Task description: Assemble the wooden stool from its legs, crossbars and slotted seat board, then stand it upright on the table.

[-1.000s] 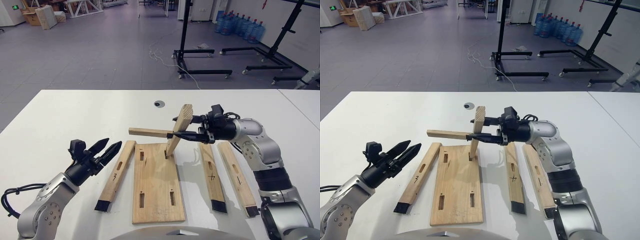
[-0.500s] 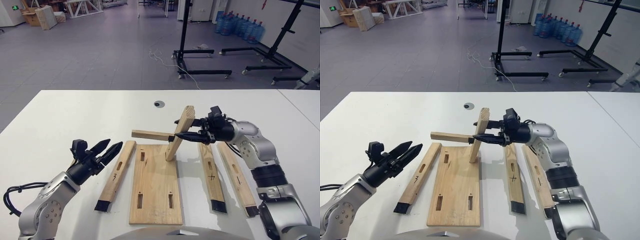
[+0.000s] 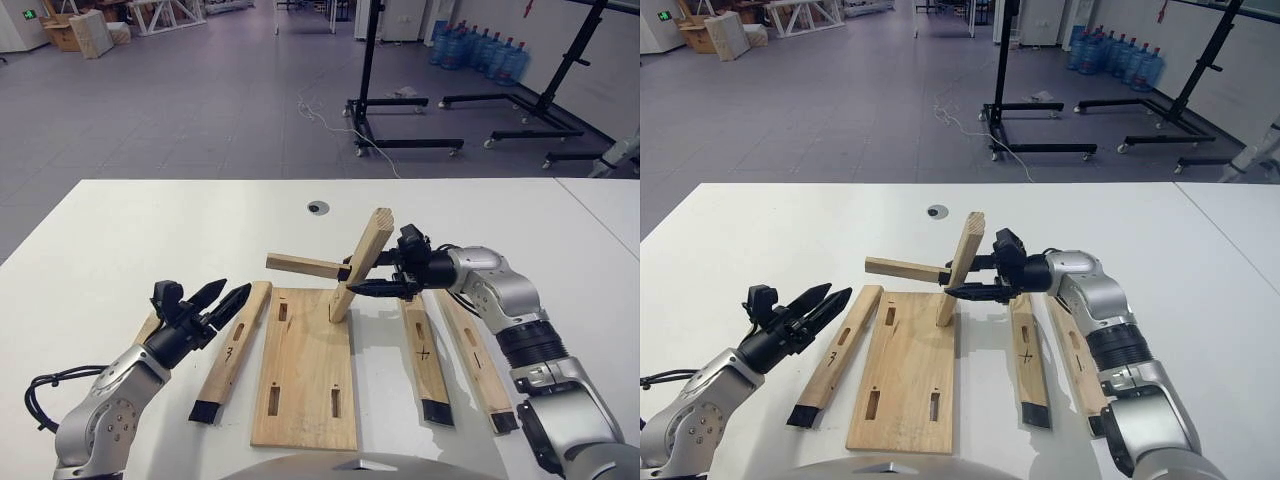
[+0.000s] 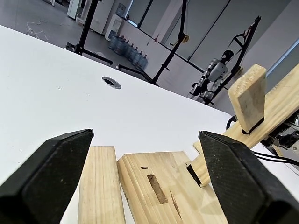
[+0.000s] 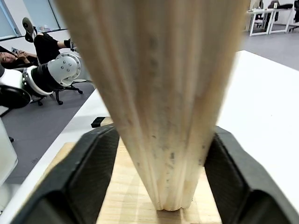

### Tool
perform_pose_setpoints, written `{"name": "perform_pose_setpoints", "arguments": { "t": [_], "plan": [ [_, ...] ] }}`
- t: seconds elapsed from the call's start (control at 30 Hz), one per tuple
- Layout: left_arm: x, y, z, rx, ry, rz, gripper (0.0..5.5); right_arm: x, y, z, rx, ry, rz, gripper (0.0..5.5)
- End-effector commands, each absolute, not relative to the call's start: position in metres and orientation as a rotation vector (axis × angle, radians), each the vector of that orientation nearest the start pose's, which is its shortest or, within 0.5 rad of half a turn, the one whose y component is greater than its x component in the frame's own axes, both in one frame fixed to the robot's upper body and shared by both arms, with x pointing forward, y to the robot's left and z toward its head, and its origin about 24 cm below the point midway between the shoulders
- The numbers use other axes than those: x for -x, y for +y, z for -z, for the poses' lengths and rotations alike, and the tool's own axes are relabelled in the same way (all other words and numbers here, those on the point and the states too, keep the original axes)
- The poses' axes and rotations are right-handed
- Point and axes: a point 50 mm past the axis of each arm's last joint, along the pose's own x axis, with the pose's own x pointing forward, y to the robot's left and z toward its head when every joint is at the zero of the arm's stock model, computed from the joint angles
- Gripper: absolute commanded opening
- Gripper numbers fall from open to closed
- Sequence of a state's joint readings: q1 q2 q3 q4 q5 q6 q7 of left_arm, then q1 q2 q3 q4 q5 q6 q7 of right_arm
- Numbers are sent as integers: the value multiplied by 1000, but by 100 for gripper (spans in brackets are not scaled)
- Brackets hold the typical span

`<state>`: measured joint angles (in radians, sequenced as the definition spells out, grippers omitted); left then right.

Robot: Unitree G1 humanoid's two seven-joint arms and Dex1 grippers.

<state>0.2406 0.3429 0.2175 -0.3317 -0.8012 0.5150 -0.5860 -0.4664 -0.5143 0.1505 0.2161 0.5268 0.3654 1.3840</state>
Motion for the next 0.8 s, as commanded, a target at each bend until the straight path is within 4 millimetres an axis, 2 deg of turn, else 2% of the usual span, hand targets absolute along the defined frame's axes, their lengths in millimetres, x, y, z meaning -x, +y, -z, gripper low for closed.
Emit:
{"name": "perform_pose_setpoints", "arguments": {
  "t": [0.03,0.2,0.33,0.4,0.5,0.57,0.63,0.73,0.8],
  "plan": [
    [-192,208,-60,491,197,543,413,-291,-160,-128,-69,128,-1476,365],
    [-191,209,-58,493,196,533,413,-294,-168,-145,-61,18,-1379,442],
    [-191,215,-58,489,199,522,413,-294,-178,-170,-99,-121,-1286,442],
    [-189,217,-57,489,207,517,413,-295,-183,-174,-98,-153,-1233,442],
    [-188,217,-55,487,214,515,413,-302,-192,-175,-111,-180,-1091,442],
    [-189,217,-56,458,202,494,413,-307,-204,-174,-179,-206,-889,442],
    [-190,222,-56,415,177,434,413,-310,-213,-171,-320,-232,-638,442],
    [-183,226,-52,426,165,338,413,-297,-207,-153,-367,-233,-374,442],
    [-177,222,-49,437,170,322,413,-284,-198,-140,-340,-181,-323,442]
  ]
}}
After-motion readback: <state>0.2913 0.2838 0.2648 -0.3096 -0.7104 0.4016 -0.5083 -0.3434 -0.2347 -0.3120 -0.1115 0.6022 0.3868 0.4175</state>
